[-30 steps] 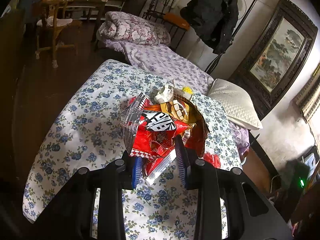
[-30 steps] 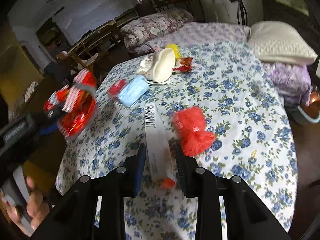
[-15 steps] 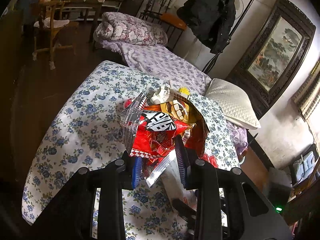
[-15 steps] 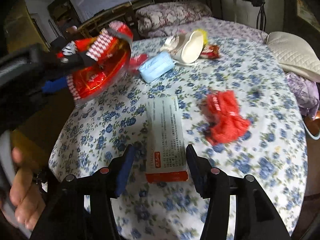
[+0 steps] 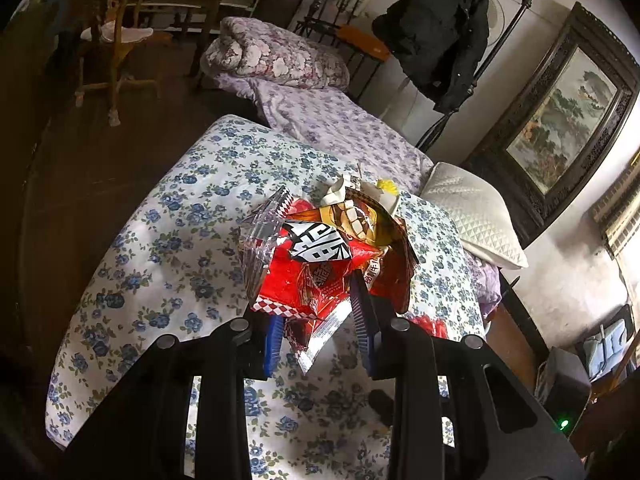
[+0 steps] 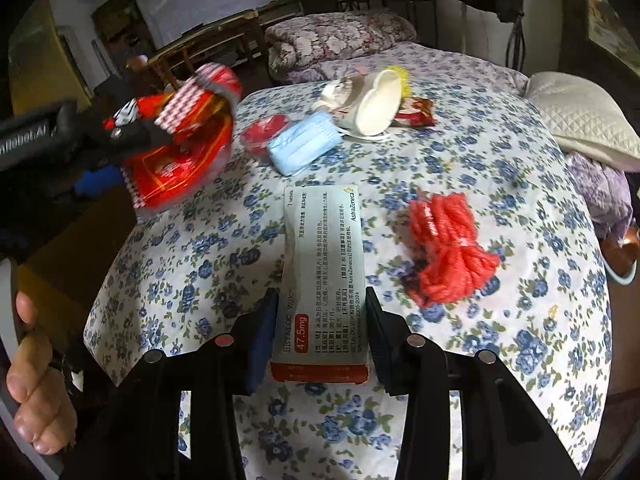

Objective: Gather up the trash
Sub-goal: 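Carry the snack bag and medicine box over the red basket with both tools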

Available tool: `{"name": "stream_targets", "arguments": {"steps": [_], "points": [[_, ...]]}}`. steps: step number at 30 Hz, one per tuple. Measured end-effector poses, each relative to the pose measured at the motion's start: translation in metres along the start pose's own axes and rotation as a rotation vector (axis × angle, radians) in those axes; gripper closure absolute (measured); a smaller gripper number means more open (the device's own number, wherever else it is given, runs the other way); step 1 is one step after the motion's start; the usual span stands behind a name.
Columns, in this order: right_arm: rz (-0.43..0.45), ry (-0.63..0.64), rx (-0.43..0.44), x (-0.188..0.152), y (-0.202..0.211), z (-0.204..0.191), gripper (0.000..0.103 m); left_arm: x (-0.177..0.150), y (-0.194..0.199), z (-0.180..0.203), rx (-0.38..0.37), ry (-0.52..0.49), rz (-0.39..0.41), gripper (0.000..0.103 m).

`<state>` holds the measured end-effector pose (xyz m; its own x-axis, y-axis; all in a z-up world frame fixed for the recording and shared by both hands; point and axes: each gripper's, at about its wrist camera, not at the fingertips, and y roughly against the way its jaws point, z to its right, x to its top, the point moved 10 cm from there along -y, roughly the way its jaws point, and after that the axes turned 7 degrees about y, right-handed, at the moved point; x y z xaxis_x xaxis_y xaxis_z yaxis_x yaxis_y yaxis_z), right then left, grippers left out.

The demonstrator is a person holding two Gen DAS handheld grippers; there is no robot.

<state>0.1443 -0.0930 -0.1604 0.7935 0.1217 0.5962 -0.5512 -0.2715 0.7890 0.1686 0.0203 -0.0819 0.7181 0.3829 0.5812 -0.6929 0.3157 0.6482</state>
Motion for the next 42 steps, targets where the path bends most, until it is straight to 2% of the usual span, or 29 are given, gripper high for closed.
{"name": "stream_targets", "arguments": {"steps": [5, 9, 13, 17, 21, 23, 26, 27, 30, 36, 39, 42], "points": [[0.052, -0.048, 0.028, 0.010, 0.020, 0.006, 0.061, -0.004, 0.004, 0.006, 0.015, -0.025, 0.008, 0.071], [0.118, -0.094, 0.063, 0.012, 0.061, 0.013, 0.061, -0.015, 0.024, 0.033, 0.006, -0.109, 0.028, 0.071], [0.174, -0.147, 0.026, -0.009, 0.114, 0.049, 0.061, -0.035, 0.044, 0.062, -0.033, -0.166, 0.011, 0.071], [0.205, -0.232, -0.059, -0.057, 0.168, 0.111, 0.061, -0.076, 0.058, 0.120, -0.127, -0.251, -0.046, 0.071], [0.190, -0.319, -0.129, -0.112, 0.205, 0.166, 0.061, -0.127, 0.056, 0.183, -0.222, -0.339, -0.132, 0.071], [0.170, -0.361, -0.162, -0.143, 0.217, 0.189, 0.060, -0.164, 0.051, 0.219, -0.272, -0.387, -0.196, 0.071], [0.143, -0.442, -0.216, -0.197, 0.233, 0.229, 0.060, -0.209, 0.042, 0.258, -0.301, -0.458, -0.260, 0.071], [0.136, -0.459, -0.225, -0.209, 0.234, 0.236, 0.060, -0.234, 0.034, 0.276, -0.307, -0.492, -0.297, 0.071], [0.104, -0.553, -0.250, -0.260, 0.235, 0.269, 0.060, -0.290, 0.016, 0.306, -0.304, -0.569, -0.383, 0.071], [0.040, -0.721, -0.271, -0.341, 0.222, 0.314, 0.060, -0.377, -0.028, 0.340, -0.254, -0.691, -0.505, 0.071], [0.006, -0.774, -0.267, -0.371, 0.213, 0.325, 0.060, -0.407, -0.051, 0.343, -0.237, -0.735, -0.546, 0.071], [-0.037, -0.800, -0.238, -0.388, 0.190, 0.323, 0.060, -0.423, -0.072, 0.333, -0.222, -0.729, -0.598, 0.071]]}}
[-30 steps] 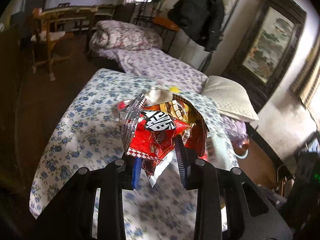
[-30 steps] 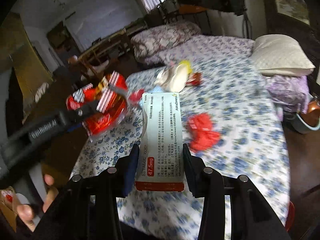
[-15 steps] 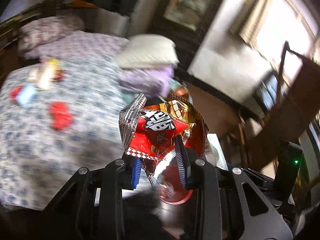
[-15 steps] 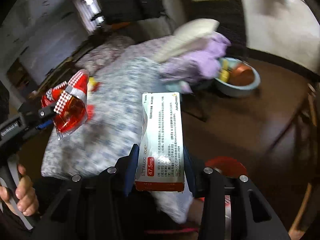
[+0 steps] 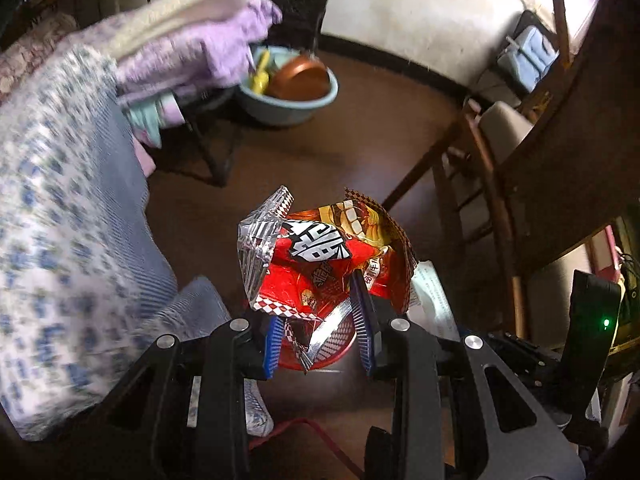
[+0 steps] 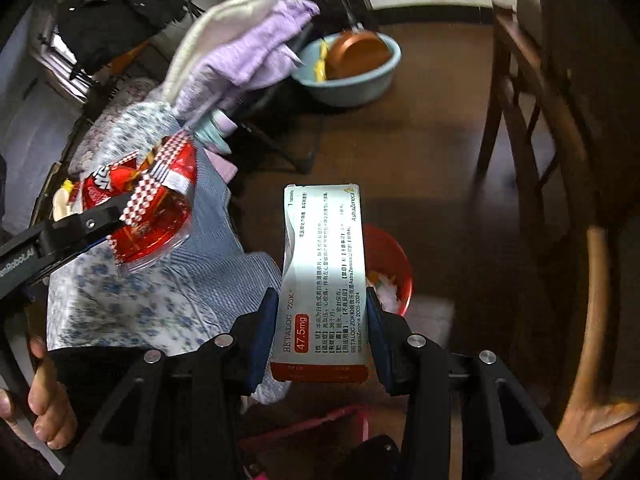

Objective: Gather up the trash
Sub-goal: 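Carry the snack bag and medicine box over the red basket with both tools, then open both tools to drop the bag and box into the red basket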

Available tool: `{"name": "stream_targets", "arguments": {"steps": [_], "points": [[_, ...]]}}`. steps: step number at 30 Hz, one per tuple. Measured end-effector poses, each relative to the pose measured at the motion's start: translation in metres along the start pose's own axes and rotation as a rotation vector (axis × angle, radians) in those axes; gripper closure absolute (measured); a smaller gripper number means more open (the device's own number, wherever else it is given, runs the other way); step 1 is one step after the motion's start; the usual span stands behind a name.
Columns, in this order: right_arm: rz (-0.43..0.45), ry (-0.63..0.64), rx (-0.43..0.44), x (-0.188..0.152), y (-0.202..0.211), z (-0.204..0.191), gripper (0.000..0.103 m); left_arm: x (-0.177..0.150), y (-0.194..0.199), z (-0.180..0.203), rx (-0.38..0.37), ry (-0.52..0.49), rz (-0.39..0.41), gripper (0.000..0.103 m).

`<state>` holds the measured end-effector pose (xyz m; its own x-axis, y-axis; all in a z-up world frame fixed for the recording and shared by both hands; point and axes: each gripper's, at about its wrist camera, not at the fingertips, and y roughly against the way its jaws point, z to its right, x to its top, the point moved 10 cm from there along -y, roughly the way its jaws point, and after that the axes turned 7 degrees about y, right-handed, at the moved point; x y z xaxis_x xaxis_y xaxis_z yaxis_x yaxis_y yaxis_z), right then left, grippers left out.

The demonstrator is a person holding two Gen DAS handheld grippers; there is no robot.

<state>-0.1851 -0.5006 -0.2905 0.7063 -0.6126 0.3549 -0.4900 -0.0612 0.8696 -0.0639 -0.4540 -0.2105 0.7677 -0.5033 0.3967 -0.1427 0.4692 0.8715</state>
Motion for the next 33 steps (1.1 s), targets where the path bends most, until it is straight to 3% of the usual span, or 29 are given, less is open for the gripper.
{"name": "stream_targets", "arguments": {"steps": [6, 16, 17, 19, 33], "points": [[-0.098, -0.022, 0.008, -0.020, -0.055, -0.001, 0.060, -0.015, -0.034, -0.018, 0.024, 0.026, -0.090, 0.071], [-0.125, -0.011, 0.001, -0.004, -0.090, 0.004, 0.058, -0.019, -0.054, -0.020, 0.040, 0.023, -0.125, 0.071], [-0.124, -0.014, -0.018, -0.001, -0.096, 0.007, 0.045, -0.020, -0.058, -0.021, 0.045, 0.021, -0.133, 0.071], [-0.133, -0.025, -0.040, -0.001, -0.102, 0.014, 0.038, -0.021, -0.063, -0.022, 0.050, 0.022, -0.146, 0.071], [-0.297, -0.114, -0.047, -0.067, -0.102, 0.049, 0.038, -0.039, -0.119, -0.020, 0.059, 0.036, -0.310, 0.068]]}}
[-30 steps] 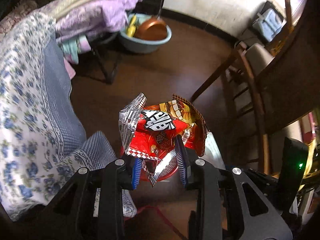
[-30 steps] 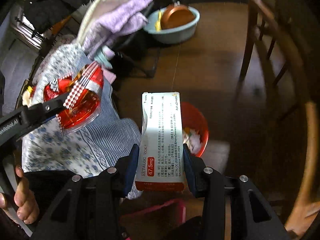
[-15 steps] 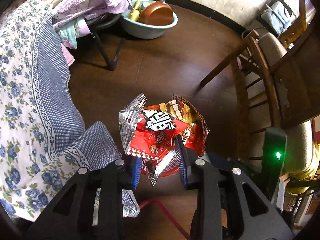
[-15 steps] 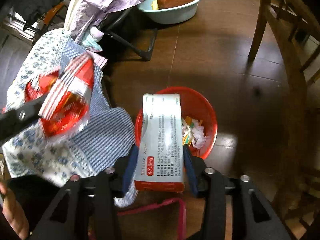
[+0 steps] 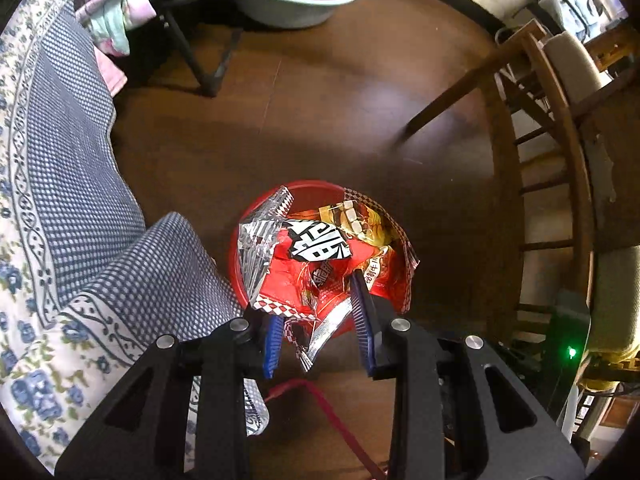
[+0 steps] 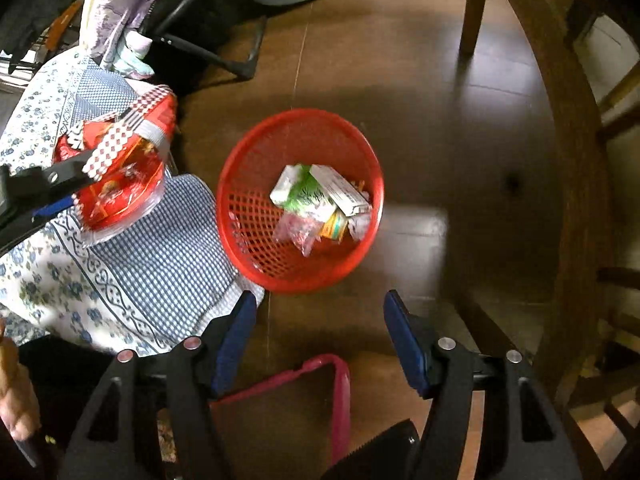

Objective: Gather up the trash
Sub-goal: 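Open both tools to drop the bag and box into the red basket, then move both tools back over the remaining trash on the bed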

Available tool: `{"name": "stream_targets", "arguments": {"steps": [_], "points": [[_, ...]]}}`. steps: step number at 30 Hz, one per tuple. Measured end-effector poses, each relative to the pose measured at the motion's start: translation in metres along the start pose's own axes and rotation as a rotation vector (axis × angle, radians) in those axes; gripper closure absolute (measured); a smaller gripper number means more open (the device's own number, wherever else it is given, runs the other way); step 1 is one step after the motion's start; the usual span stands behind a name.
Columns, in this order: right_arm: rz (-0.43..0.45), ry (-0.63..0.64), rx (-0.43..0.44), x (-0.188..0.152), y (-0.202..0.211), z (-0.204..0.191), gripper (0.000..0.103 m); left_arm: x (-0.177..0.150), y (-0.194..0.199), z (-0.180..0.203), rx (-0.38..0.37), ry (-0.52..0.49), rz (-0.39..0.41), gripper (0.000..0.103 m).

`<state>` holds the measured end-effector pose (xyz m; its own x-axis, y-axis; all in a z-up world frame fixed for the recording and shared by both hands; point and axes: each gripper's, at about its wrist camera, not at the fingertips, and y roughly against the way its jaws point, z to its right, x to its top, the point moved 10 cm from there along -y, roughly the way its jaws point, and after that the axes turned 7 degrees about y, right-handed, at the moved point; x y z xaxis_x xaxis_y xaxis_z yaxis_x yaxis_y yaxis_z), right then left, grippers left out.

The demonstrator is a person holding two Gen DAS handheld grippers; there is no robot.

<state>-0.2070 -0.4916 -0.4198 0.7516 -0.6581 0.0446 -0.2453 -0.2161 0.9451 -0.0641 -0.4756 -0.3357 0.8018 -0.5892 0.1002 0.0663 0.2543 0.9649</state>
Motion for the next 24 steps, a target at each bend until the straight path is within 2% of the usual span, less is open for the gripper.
{"name": "stream_targets", "arguments": {"steps": [2, 4, 6, 8, 11, 16, 24], "points": [[-0.011, -0.005, 0.000, -0.005, -0.001, 0.003, 0.038, -0.001, -0.002, 0.002, -0.011, -0.001, -0.012, 0.066], [-0.016, -0.005, 0.003, -0.006, -0.002, 0.003, 0.038, -0.002, -0.002, 0.005, -0.011, -0.012, -0.011, 0.053], [-0.016, 0.002, 0.003, -0.005, -0.001, 0.001, 0.038, 0.000, 0.002, 0.008, -0.008, -0.027, 0.005, 0.035], [-0.014, 0.010, 0.005, -0.003, 0.000, -0.002, 0.038, 0.000, 0.004, 0.011, -0.018, -0.026, 0.012, 0.024], [-0.013, 0.023, 0.004, -0.001, 0.002, -0.006, 0.038, 0.000, 0.007, 0.013, -0.032, -0.022, 0.014, 0.016], [-0.009, 0.028, 0.000, -0.001, 0.006, -0.007, 0.038, 0.001, 0.010, 0.011, -0.061, 0.006, 0.010, 0.016], [-0.007, 0.038, -0.011, 0.000, 0.013, -0.011, 0.038, 0.005, 0.029, 0.013, -0.098, 0.025, 0.052, 0.016]]}}
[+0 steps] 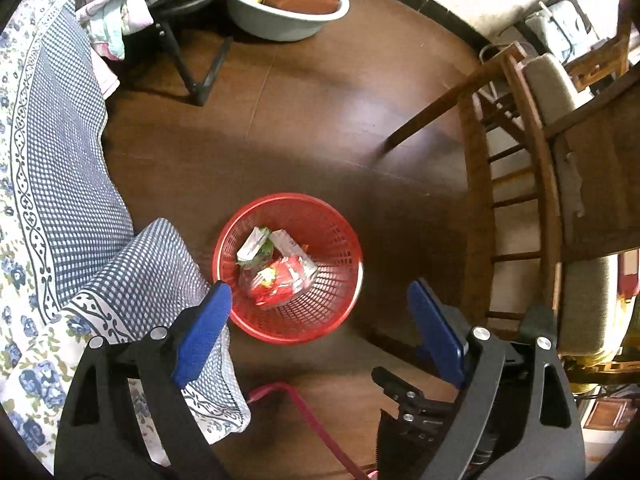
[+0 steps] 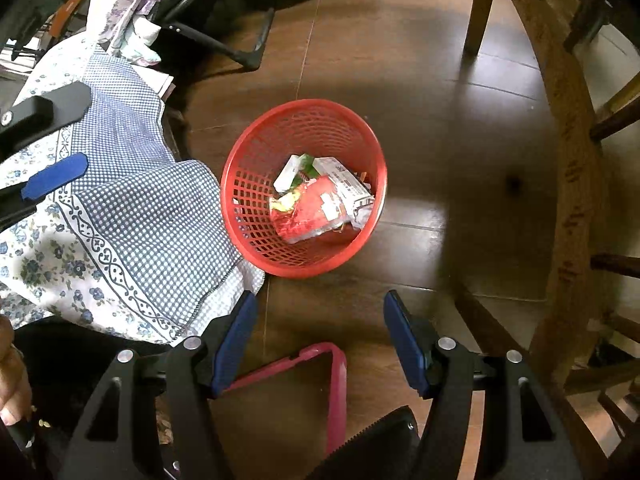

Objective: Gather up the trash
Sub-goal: 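Move both tools back over the remaining trash on the bed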

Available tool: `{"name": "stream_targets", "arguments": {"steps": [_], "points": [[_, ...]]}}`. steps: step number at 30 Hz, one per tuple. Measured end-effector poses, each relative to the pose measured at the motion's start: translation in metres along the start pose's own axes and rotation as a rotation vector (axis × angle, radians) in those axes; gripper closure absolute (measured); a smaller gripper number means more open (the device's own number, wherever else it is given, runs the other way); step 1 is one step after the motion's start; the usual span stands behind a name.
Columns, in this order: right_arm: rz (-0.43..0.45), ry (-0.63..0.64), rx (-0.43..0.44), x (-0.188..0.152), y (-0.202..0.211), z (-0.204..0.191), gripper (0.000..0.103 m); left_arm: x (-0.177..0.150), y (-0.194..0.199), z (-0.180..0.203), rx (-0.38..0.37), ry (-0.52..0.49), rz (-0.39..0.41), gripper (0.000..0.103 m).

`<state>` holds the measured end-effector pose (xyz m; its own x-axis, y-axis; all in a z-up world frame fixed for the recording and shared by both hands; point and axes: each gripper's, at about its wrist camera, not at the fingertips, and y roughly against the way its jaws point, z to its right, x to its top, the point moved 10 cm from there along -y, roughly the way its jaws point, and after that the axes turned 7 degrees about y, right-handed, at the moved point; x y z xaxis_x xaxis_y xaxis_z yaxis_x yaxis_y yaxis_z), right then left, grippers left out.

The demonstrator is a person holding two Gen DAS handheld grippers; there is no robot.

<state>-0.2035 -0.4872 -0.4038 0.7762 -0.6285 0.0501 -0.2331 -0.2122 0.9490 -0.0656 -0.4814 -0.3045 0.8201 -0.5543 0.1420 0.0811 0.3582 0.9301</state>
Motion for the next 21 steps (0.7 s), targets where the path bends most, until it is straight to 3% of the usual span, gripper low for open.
{"name": "stream_targets", "arguments": {"steps": [6, 8, 11, 15, 18, 21], "points": [[0.016, 0.021, -0.020, 0.003, 0.014, -0.008, 0.036, 0.008, 0.035, -0.002, -0.027, 0.018, 0.078, 0.016], [0.042, 0.043, -0.044, 0.006, 0.026, -0.014, 0.026, 0.010, 0.049, -0.003, -0.048, 0.039, 0.102, 0.016], [0.092, 0.085, -0.079, 0.013, 0.043, -0.024, 0.016, 0.017, 0.095, 0.000, -0.100, 0.053, 0.196, 0.016], [0.203, 0.175, -0.083, 0.028, 0.084, -0.068, 0.016, 0.027, 0.178, -0.013, -0.110, 0.042, 0.375, 0.014], [0.306, 0.284, -0.065, 0.039, 0.121, -0.116, 0.015, 0.034, 0.242, -0.052, -0.023, 0.055, 0.513, 0.010], [0.394, 0.397, -0.016, 0.047, 0.154, -0.179, 0.012, 0.032, 0.302, -0.122, 0.098, 0.129, 0.635, 0.007]]}}
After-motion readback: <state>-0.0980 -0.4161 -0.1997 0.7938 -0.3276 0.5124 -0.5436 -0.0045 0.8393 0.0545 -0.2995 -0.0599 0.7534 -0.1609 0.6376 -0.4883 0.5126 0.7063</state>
